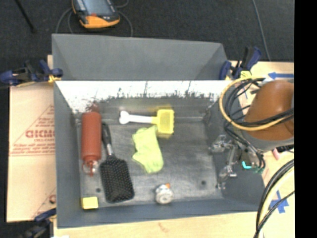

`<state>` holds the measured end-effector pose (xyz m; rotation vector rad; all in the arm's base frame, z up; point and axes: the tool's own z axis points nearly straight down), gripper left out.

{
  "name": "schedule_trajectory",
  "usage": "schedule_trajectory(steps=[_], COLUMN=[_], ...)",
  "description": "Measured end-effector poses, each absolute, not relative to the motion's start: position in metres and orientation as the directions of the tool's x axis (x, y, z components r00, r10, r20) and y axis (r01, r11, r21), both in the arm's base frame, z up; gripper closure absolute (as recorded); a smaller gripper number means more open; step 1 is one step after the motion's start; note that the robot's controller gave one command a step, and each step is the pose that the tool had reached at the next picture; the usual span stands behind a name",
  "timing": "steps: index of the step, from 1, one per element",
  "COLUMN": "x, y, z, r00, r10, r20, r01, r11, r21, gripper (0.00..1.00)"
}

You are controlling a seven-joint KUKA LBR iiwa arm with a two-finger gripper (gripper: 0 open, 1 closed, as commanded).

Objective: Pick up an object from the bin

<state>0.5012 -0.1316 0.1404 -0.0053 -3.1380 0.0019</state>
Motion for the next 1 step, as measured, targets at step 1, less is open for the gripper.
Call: schedule_trajectory(steps=[1], x=[0.5032], y=[-0.1314], z=[0.1435], r00=[-1.0], r10=[0.0], r20=[-0.003], r01=[0.0], r11=[1.0], r21=[-0.003], gripper=[0.0])
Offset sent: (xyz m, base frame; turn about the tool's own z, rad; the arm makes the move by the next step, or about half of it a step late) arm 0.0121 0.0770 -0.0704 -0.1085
